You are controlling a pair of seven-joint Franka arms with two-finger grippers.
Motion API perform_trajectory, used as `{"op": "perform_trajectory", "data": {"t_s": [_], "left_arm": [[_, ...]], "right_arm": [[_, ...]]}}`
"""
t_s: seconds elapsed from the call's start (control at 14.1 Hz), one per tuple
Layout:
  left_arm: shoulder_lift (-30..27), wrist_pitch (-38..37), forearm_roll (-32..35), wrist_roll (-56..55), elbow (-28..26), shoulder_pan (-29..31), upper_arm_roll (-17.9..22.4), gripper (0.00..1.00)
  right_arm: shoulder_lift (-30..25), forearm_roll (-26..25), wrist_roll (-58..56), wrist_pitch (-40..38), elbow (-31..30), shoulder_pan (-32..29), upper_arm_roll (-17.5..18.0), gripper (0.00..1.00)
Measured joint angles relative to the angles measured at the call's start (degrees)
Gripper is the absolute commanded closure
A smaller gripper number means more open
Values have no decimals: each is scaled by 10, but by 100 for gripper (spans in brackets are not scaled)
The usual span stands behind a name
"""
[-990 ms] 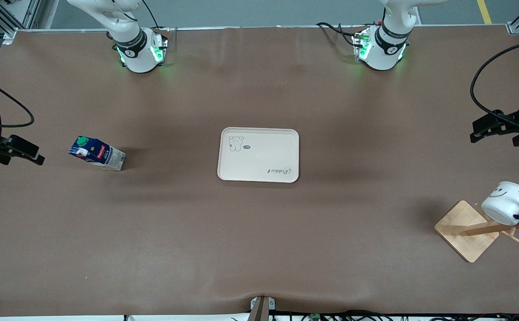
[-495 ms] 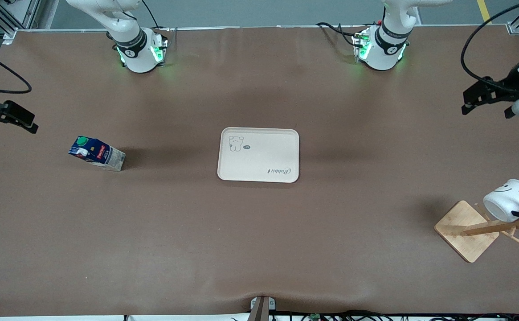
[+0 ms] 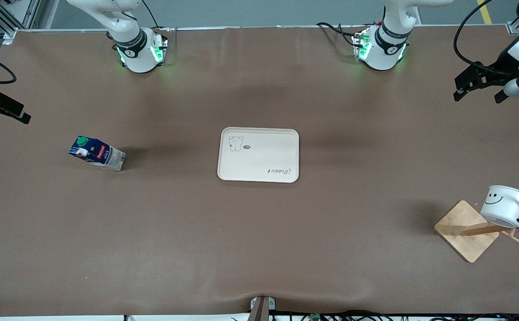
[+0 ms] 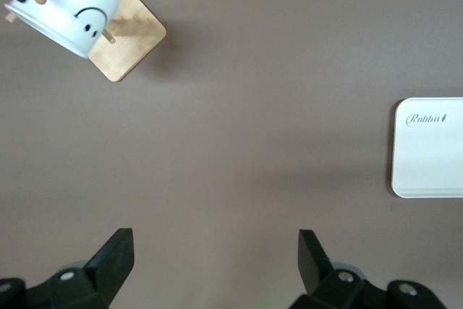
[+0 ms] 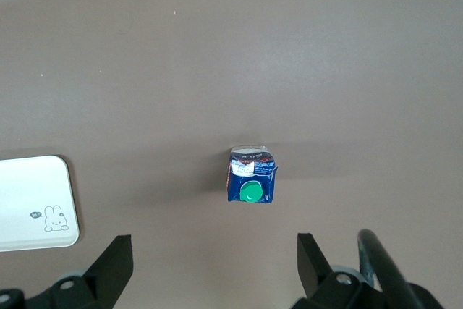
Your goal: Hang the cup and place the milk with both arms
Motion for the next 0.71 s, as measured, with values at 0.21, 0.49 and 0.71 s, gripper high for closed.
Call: {"op": "perform_trajectory", "data": {"t_s": [0.21,0.49,0.71], "left_arm": [[0,-8,0,-27,8,-3,-4,0],[5,-25,0,-60,16,-6,-27,0],[13,-25,4,-81,19,-6,-54,0]], "right_arm": [[-1,0,0,1,4,1,5,0],[-1,0,1,1,5,1,4,0],[-1,0,20,1,5,1,4,0]]}}
